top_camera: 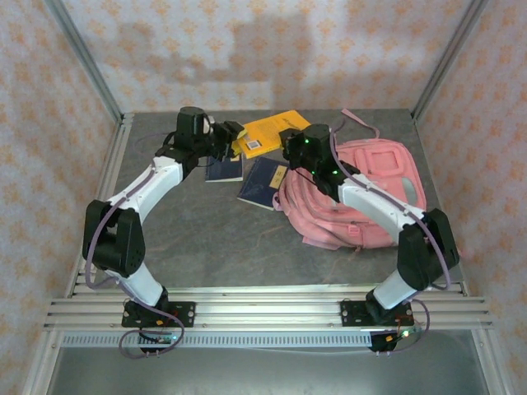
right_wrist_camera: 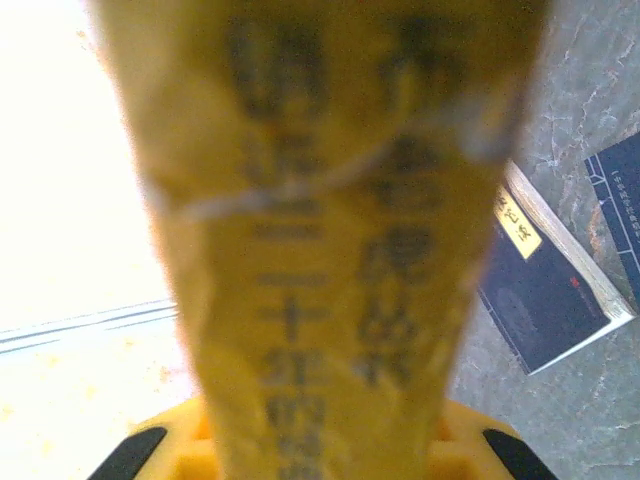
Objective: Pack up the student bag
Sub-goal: Pick up the book from the center of the table, then open the student bag at the middle-right of the table.
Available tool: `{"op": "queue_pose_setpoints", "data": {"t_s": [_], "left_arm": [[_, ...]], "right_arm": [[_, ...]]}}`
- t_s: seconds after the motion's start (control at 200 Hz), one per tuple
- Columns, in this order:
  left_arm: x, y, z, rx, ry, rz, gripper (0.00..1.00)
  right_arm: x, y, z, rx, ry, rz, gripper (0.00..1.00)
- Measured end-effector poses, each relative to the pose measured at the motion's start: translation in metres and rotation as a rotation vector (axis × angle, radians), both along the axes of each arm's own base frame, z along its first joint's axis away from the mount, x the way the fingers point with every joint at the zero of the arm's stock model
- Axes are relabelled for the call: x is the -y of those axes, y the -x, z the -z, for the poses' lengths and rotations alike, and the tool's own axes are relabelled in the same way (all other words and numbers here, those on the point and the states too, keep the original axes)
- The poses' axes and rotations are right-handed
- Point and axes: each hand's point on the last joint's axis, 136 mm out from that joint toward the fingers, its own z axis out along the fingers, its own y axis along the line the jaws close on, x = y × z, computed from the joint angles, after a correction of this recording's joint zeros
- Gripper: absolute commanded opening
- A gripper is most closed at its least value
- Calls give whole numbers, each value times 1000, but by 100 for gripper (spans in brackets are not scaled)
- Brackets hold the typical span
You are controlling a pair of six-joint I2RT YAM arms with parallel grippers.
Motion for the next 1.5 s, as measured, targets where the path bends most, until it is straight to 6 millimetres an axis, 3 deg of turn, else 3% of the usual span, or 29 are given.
{"op": "queue_pose_setpoints", "data": {"t_s": [0.165,0.41,0.545,0.646,0.876,1.041,1.226,1.366,1.496], "left_arm": [[9,-7,-13,46,21,3,33],[17,-11,-21,85,33,7,2],[20,-9,-22,87,34,14,0],[22,-7,-22,96,23,29,0],[9,14,-13,95,-132,65,0],[-7,38,-17,121,-256,100,0],[-15,65,10,59,-352,170,0],[-19,74,24,23,-401,195,0],[-22,79,28,17,-431,213,0]], "right_arm": [[6,-1,-5,6,-16,29,0],[9,-2,-7,1,-33,44,2],[12,1,-7,-8,-8,44,24],[18,7,-4,-28,136,15,43],[52,30,-2,-130,643,-132,57],[77,32,36,-262,1007,-282,69],[111,40,91,-429,1332,-439,72],[123,41,106,-471,1412,-509,70],[129,40,122,-507,1377,-550,62]]}}
